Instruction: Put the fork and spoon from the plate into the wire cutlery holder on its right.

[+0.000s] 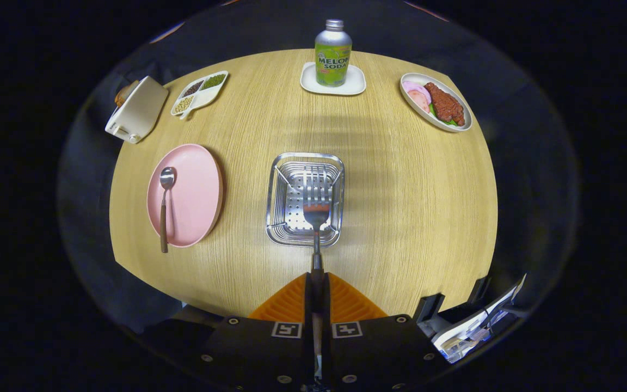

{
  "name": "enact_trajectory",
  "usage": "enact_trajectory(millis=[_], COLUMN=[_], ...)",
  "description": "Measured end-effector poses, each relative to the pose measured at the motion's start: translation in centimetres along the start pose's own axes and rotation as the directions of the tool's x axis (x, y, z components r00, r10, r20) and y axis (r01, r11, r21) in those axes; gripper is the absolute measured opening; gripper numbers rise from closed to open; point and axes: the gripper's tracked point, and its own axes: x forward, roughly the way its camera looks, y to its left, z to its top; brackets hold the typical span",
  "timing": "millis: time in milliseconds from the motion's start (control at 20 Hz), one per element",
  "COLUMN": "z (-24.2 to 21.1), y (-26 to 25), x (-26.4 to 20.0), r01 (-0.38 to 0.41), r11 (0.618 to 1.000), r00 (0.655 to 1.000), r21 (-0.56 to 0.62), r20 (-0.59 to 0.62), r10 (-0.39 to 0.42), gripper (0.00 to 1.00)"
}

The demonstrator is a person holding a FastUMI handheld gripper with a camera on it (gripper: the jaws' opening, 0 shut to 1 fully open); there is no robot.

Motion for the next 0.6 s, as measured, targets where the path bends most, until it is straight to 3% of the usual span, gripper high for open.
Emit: enact_trajectory(millis=[300, 600], z=[0.1, 2.4], y=[0.2, 0.5], x=[0.8, 0.8], r01=[-0.057, -0.055], r11=[0.998, 0.998], r00=[0.989, 0.994], r21=[0.006, 0.034], r20=[-0.137, -0.088], r10=[0.057, 0.058], gripper=[0.07, 0.10])
